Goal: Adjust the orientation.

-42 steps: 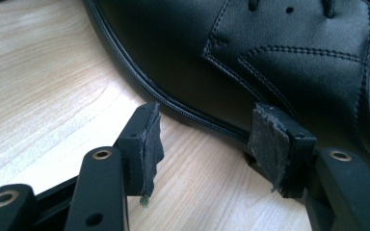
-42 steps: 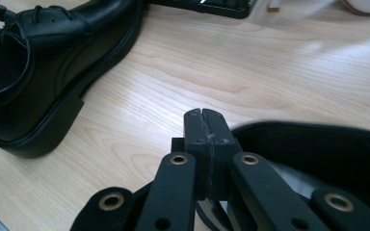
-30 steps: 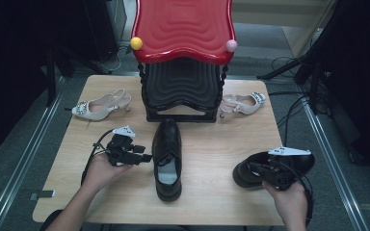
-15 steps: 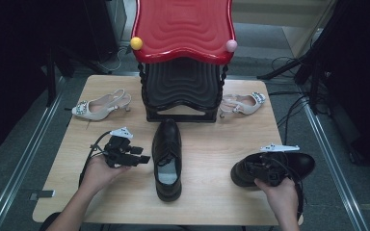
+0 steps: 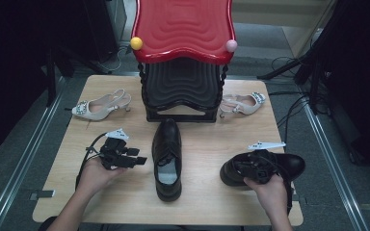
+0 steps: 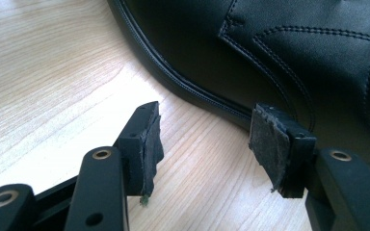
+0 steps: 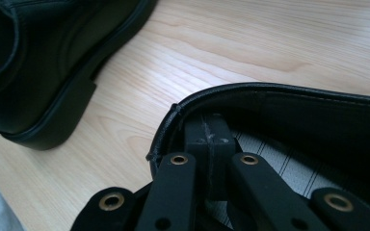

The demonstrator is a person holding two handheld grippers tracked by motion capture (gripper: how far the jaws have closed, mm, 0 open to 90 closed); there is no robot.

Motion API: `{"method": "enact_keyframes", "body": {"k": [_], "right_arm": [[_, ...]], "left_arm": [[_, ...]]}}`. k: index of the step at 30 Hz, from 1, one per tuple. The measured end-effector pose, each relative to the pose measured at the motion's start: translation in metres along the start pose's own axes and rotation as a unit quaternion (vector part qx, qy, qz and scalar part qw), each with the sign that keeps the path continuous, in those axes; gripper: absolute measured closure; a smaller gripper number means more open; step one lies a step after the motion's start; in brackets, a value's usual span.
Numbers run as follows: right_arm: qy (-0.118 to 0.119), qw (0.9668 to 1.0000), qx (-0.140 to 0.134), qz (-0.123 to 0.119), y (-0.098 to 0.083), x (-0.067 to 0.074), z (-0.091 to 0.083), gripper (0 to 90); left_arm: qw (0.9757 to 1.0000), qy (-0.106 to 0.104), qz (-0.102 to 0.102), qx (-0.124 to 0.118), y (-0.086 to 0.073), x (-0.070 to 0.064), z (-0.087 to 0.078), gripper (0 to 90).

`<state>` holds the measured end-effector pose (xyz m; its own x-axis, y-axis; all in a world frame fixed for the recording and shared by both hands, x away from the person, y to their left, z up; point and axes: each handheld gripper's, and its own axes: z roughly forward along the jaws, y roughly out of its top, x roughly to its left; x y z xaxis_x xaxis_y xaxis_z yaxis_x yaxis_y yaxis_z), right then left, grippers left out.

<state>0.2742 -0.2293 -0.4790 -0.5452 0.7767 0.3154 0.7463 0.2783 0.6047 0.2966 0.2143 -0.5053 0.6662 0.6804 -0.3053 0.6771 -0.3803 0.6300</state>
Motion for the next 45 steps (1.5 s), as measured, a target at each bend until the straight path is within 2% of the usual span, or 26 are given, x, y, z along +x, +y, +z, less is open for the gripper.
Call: {"method": "enact_keyframes", "body": {"k": [11,24,25,28,31,38,39,42,45], "right_arm": [[0.041,0.9987,0.013,-0.027,0.011,0.026,0.022,90.0],[0.087,0.994,0.032,-0.058,0.015,0.057,0.042,90.0],[0.087,0.994,0.032,-0.058,0.015,0.057,0.042,90.0],[0.093,0.9924,0.033,-0.074,0.016,0.071,0.05,90.0],[0.088,0.9921,0.03,-0.085,0.017,0.077,0.053,90.0],[0.085,0.9922,0.011,-0.09,0.017,0.075,0.041,90.0],[0.088,0.9919,-0.008,-0.091,0.017,0.072,0.031,90.0],[0.072,0.9929,-0.029,-0.091,0.016,0.067,0.016,90.0],[0.059,0.994,-0.047,-0.079,0.013,0.056,0.004,90.0]], "left_arm": [[1.0,0.004,-0.007,-0.004,-0.006,0.001,-0.004,44.5],[0.9998,0.009,-0.014,-0.005,-0.012,0.001,-0.008,44.2],[0.9998,0.009,-0.014,-0.005,-0.012,0.001,-0.008,44.2],[0.9999,0.007,-0.013,-0.006,-0.012,0.001,-0.007,44.1],[0.9999,0.006,-0.01,-0.001,-0.011,0.0,-0.007,44.0],[0.9999,0.004,-0.009,-0.006,-0.01,0.0,-0.006,43.1],[0.9999,0.004,-0.009,-0.004,-0.009,0.0,-0.004,42.9],[1.0,0.002,-0.004,-0.004,-0.008,0.0,-0.002,42.3],[1.0,0.0,-0.002,-0.007,-0.007,-0.001,0.001,41.0]]}}
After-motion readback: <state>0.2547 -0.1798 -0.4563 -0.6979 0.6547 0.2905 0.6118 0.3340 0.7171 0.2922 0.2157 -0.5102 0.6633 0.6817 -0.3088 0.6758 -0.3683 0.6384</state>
